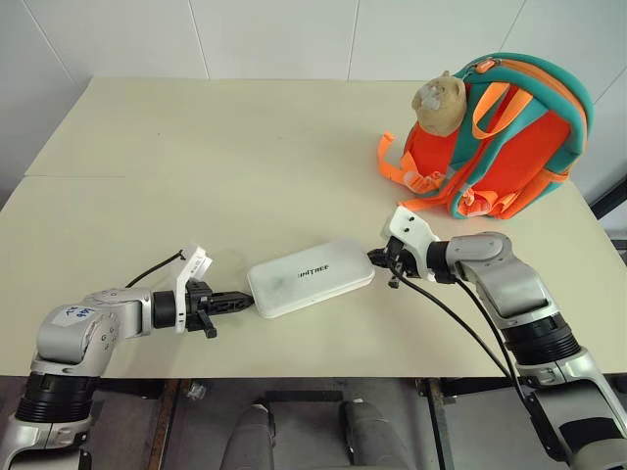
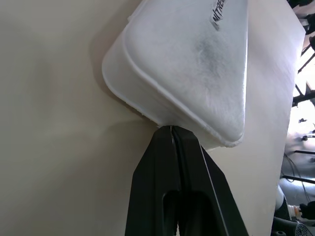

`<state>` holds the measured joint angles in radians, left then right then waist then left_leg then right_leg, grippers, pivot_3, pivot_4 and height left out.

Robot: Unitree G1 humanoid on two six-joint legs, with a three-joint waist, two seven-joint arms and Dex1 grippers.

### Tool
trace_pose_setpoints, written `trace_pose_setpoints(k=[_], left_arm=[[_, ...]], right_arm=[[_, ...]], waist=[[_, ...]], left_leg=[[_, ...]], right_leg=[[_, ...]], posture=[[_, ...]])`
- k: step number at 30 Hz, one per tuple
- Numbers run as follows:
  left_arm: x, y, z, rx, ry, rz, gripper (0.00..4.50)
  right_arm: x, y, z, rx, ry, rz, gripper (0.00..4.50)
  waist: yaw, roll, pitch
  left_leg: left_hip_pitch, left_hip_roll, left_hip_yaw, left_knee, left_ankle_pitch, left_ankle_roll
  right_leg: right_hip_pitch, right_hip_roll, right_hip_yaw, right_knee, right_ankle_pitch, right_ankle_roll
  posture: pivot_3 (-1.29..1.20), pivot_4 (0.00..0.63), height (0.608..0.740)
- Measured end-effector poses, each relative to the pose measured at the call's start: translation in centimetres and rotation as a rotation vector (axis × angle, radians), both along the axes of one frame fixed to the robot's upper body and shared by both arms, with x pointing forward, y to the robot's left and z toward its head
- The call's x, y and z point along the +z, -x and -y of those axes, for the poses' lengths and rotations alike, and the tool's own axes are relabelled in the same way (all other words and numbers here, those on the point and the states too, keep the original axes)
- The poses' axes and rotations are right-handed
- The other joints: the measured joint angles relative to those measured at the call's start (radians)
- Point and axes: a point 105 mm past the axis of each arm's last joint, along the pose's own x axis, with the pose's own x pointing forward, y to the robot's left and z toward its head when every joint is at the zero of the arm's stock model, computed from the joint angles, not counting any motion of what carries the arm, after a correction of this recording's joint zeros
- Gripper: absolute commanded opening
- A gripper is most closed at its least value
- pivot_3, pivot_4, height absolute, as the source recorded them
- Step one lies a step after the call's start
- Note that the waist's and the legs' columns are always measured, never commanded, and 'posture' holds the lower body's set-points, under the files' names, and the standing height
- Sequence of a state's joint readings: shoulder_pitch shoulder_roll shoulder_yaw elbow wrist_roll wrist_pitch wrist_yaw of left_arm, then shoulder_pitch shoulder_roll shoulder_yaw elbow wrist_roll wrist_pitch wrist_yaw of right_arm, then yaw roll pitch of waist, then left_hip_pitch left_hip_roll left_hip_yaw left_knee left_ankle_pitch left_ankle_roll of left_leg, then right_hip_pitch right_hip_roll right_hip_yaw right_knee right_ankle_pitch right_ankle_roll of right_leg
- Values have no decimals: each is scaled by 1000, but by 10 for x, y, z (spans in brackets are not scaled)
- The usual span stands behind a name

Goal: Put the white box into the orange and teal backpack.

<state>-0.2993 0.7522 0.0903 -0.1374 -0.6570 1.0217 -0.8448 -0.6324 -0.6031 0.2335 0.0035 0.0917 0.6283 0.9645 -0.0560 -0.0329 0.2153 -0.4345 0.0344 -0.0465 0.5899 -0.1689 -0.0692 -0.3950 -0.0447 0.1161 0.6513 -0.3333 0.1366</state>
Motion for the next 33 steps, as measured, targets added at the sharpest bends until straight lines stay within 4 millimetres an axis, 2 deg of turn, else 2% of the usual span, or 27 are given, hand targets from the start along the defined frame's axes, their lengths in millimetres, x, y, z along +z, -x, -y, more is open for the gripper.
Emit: trace_pose_setpoints(k=[7,14,22,25,29,33], left_arm=[[6,-15,-1,-1,-21,41,27],[10,-20,0,-20,-31,62,27],[10,-19,2,-41,-31,58,27],[10,-12,1,-58,-49,60,27],[8,-7,-14,-16,-72,38,27],[23,-8,-21,24,-37,59,27]], right_arm=[[-3,24,9,59,54,-89,0],[-9,46,12,117,85,-168,0],[-11,46,15,111,99,-171,0],[-10,44,21,101,132,-145,0],[-10,39,38,48,183,-131,0],[-10,35,44,29,199,-110,0]], waist=[[1,0,0],[1,0,0],[2,0,0],[1,0,0],[1,0,0],[2,0,0]], left_leg=[[-1,0,0,0,0,0],[-1,0,0,-1,0,0],[-1,0,0,-1,0,0],[-1,0,0,-2,0,0],[-2,0,0,-2,0,0],[-1,0,0,-1,0,0]], right_leg=[[0,0,0,-2,0,0],[0,0,0,-4,0,0],[0,0,0,-4,0,0],[0,-1,0,-5,0,0],[0,-1,0,-6,0,0],[1,-1,0,-6,0,0]], posture=[[0,150,740],[0,150,740],[0,150,740],[0,150,740],[0,150,740],[0,150,740]])
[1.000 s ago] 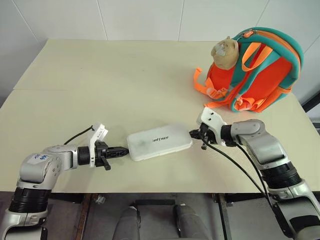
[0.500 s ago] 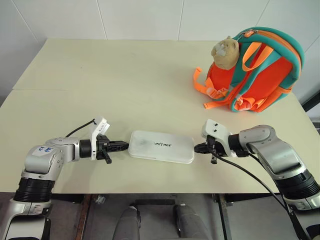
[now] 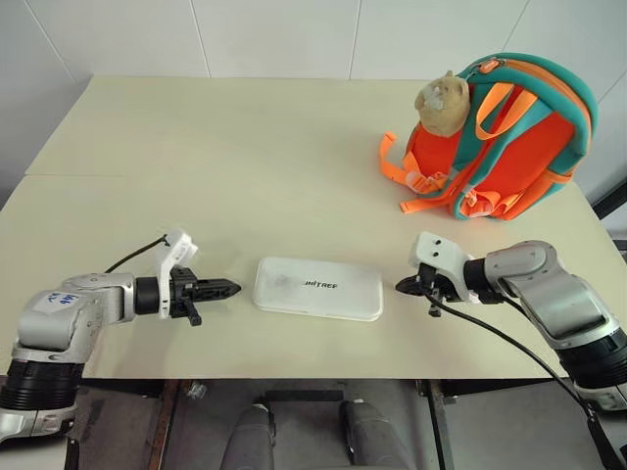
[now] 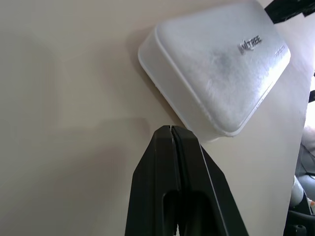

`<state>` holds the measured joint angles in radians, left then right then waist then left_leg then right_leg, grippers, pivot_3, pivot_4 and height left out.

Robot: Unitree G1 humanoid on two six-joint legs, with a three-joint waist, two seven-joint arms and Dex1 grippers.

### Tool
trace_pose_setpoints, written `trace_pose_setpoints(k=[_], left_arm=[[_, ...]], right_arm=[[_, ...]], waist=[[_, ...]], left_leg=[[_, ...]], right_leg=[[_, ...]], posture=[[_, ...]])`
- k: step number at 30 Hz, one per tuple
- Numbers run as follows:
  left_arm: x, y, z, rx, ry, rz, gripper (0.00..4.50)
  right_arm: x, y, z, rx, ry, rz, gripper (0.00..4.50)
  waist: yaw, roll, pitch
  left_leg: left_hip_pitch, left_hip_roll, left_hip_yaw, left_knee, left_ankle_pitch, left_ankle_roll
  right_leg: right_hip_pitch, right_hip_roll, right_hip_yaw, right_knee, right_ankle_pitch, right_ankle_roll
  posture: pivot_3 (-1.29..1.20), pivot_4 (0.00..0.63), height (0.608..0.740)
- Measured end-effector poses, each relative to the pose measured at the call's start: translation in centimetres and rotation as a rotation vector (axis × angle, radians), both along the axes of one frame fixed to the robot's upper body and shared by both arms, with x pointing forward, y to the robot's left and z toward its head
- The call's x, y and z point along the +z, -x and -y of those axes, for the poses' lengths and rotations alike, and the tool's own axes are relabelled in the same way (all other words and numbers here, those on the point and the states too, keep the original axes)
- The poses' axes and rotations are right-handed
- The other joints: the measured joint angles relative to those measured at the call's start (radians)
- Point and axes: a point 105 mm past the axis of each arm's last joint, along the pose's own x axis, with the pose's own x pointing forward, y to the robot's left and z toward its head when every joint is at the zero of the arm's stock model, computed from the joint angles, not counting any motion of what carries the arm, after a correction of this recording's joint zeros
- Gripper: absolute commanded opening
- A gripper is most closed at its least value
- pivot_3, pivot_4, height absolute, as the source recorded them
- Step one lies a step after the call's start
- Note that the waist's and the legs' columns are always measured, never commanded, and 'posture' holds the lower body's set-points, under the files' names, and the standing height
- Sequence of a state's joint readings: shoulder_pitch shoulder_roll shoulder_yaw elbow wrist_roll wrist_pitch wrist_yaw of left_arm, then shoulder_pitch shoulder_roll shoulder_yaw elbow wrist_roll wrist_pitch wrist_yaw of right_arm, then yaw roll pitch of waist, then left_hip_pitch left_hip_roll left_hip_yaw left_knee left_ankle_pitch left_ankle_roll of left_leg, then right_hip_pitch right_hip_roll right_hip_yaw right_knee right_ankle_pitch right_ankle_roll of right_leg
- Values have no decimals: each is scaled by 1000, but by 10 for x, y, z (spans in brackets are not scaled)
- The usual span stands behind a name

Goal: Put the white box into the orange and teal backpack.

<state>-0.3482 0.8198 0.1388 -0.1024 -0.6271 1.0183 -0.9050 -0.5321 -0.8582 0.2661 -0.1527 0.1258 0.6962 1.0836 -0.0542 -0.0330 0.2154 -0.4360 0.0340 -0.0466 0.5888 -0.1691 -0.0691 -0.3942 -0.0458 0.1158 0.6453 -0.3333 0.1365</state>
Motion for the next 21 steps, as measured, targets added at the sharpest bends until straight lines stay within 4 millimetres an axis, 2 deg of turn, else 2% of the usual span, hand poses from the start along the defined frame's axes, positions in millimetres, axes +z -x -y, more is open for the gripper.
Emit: trace_pose_setpoints(k=[4,7,14,15,19,21], left_arm=[[12,-8,-6,53,42,-12,905],[23,-14,-11,88,72,-6,1919],[34,-10,1,25,180,-121,4094],[34,-10,1,24,191,-140,4419],[30,-3,-2,4,231,-333,4463],[33,-6,-3,23,274,-415,4463]], right_arm=[[5,-13,15,-52,44,54,879],[8,-21,27,-99,68,86,1987],[13,-26,28,-114,69,128,4293],[14,-27,28,-118,64,133,4500],[13,-29,25,-128,46,139,4500],[13,-29,24,-132,44,141,4500]], waist=[[1,0,0],[1,0,0],[-2,0,0],[-3,0,0],[-5,0,0],[-3,0,0]], left_leg=[[0,0,0,2,0,0],[0,-1,0,2,0,0],[0,0,-1,0,0,0],[0,0,-1,0,0,0],[0,0,-1,0,0,0],[0,0,-1,1,0,0]], right_leg=[[0,0,0,0,0,0],[1,0,0,-1,0,0],[0,0,0,0,1,1],[0,1,0,0,1,1],[0,1,0,1,1,1],[0,1,-1,1,1,1]], posture=[[0,150,740],[0,150,740],[0,150,740],[0,150,740],[0,150,740],[0,150,740]])
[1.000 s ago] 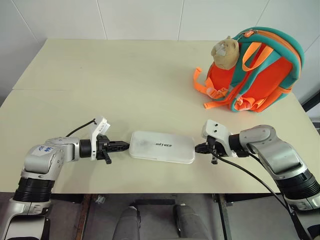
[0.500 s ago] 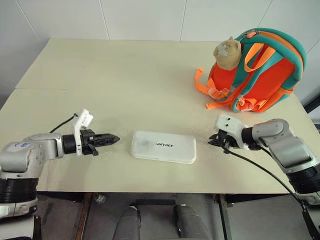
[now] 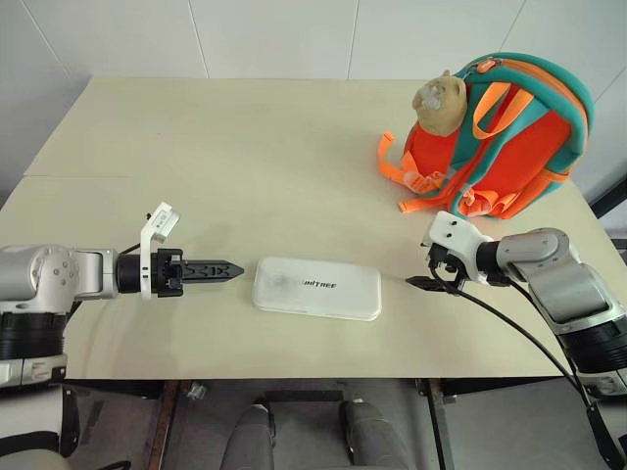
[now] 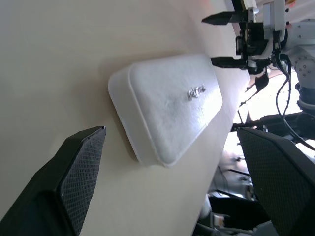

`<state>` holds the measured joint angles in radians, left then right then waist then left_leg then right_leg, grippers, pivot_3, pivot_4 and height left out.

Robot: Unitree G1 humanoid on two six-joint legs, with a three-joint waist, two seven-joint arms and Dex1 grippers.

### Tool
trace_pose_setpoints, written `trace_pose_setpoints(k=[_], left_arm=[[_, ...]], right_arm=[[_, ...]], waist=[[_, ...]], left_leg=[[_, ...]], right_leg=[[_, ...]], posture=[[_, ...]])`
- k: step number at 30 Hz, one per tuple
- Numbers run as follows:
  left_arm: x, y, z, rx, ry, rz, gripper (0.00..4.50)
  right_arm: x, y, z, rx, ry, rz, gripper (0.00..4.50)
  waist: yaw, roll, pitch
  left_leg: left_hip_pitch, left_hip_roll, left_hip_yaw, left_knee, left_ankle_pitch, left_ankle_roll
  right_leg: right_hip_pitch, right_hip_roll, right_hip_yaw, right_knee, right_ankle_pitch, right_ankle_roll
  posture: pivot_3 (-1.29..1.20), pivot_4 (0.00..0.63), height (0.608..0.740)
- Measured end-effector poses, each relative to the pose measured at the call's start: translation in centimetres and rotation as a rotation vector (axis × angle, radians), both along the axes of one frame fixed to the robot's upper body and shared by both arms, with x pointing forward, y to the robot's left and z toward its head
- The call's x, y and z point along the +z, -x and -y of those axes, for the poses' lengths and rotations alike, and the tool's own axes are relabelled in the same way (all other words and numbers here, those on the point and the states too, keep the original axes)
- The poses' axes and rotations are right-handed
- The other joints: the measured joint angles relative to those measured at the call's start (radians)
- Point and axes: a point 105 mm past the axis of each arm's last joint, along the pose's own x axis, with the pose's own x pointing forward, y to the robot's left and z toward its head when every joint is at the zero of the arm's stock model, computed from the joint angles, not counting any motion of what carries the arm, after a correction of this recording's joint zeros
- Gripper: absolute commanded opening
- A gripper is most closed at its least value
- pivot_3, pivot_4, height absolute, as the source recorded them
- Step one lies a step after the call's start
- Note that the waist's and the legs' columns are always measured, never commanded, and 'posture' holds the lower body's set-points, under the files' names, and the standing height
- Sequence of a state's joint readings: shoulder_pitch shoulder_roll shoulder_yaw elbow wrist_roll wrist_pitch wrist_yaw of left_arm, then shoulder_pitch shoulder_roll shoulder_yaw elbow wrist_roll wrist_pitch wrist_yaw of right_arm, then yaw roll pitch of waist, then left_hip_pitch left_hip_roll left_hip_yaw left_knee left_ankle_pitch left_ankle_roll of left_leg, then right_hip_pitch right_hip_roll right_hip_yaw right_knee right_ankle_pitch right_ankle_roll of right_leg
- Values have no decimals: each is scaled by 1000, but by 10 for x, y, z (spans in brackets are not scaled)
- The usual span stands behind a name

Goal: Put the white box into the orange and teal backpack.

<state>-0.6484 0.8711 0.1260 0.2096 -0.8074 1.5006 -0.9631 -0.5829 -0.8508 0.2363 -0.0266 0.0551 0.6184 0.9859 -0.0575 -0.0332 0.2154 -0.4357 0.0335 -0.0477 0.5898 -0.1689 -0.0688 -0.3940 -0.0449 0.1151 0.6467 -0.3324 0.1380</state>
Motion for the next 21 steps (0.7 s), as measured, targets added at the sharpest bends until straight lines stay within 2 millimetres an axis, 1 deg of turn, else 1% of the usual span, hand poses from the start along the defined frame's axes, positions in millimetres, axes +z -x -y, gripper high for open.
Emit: trace_pose_setpoints(k=[4,10,14,18,21], left_arm=[[0,-3,0,12,38,-92,4463],[-18,1,10,-33,33,-240,4463],[-23,-2,15,-41,44,-277,4463],[-31,-7,24,-57,49,-286,4463],[-33,-10,26,-60,62,-286,4463]], right_arm=[[0,0,-1,-2,-3,4,4500],[0,-1,-3,-12,-12,9,4500],[-1,-2,-6,-13,-22,16,4500],[-1,-2,-15,0,-41,27,4500],[-2,-2,-18,5,-45,30,4500]], waist=[[0,0,0],[-1,0,0],[-1,0,0],[-2,0,0],[0,0,0]], left_leg=[[0,0,0,0,0,0],[0,0,0,0,0,0],[1,0,0,0,0,0],[1,0,0,1,0,0],[1,0,0,1,0,0]], right_leg=[[0,0,0,0,0,0],[0,0,0,1,0,0],[0,0,0,2,0,0],[0,0,0,2,0,0],[0,0,0,3,0,0]], posture=[[0,150,740],[0,150,740],[0,150,740],[0,150,740],[0,150,740]])
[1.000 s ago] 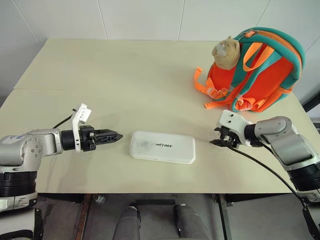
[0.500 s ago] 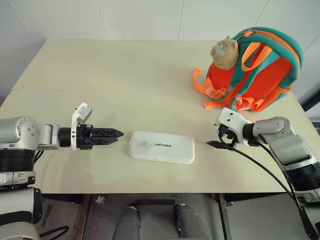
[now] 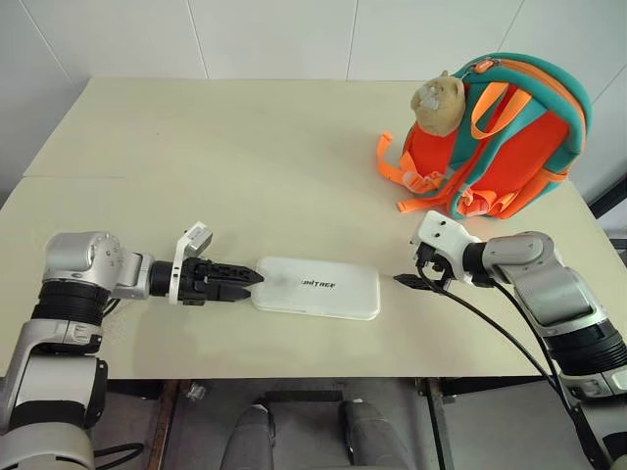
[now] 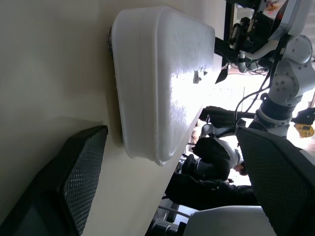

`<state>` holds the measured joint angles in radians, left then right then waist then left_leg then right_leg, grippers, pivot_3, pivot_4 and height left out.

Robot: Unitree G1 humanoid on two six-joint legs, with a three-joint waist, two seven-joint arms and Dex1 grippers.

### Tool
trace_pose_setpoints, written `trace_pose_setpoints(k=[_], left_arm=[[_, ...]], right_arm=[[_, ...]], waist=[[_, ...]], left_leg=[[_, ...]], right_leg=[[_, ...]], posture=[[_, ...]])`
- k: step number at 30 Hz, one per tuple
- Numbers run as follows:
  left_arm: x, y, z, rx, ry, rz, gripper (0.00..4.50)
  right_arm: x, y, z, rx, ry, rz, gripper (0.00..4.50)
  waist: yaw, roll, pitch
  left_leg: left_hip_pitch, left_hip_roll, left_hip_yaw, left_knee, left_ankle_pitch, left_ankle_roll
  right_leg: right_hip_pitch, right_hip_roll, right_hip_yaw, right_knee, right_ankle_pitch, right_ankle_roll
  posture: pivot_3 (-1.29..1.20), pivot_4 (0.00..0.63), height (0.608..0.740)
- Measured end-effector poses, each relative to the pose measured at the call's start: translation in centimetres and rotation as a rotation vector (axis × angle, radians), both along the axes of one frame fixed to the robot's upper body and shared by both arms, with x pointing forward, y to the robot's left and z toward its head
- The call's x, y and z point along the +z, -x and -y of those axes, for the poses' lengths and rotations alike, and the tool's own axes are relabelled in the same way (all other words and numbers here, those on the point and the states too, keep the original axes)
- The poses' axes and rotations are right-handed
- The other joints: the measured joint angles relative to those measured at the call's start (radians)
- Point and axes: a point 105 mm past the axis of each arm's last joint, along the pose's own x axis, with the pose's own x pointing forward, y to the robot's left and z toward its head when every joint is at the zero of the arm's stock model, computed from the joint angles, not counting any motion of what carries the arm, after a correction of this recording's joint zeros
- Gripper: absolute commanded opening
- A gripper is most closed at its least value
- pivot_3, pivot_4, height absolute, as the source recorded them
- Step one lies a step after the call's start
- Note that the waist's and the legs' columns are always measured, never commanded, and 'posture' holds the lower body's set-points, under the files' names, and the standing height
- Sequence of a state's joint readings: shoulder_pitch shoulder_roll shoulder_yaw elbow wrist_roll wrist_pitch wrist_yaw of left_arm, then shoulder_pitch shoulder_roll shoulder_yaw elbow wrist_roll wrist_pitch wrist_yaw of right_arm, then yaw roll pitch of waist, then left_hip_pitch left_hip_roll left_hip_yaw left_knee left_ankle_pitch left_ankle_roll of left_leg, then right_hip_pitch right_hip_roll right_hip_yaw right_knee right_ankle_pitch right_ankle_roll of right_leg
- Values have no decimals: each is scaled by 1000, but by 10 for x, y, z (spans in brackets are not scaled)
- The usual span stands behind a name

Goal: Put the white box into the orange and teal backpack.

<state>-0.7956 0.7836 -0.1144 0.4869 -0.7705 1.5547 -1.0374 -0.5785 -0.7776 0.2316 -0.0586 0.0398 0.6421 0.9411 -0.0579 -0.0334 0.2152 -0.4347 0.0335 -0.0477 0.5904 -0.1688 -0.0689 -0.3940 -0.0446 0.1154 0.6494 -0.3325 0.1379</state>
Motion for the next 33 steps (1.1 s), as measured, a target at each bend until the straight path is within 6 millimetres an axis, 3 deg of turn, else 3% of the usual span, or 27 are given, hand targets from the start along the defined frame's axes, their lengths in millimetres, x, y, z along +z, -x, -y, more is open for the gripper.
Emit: trace_pose_setpoints(k=[11,26,33], left_arm=[[-1,-22,11,-8,12,68,4463],[-4,-27,23,-122,-27,112,4463],[-17,-21,39,-129,15,83,2308]], right_arm=[[-2,1,-3,5,1,-3,4500],[-6,1,-20,39,-28,-3,4500],[-6,0,-24,39,-40,4,4500]], waist=[[4,0,0],[3,0,0],[2,0,0]], left_leg=[[4,-1,0,1,0,0],[12,-1,0,-1,0,0],[12,-1,0,-3,-1,0]], right_leg=[[3,0,0,1,0,0],[13,-1,0,-6,-1,-2],[14,-1,0,-7,0,0]], posture=[[0,150,740],[0,150,740],[0,150,740]])
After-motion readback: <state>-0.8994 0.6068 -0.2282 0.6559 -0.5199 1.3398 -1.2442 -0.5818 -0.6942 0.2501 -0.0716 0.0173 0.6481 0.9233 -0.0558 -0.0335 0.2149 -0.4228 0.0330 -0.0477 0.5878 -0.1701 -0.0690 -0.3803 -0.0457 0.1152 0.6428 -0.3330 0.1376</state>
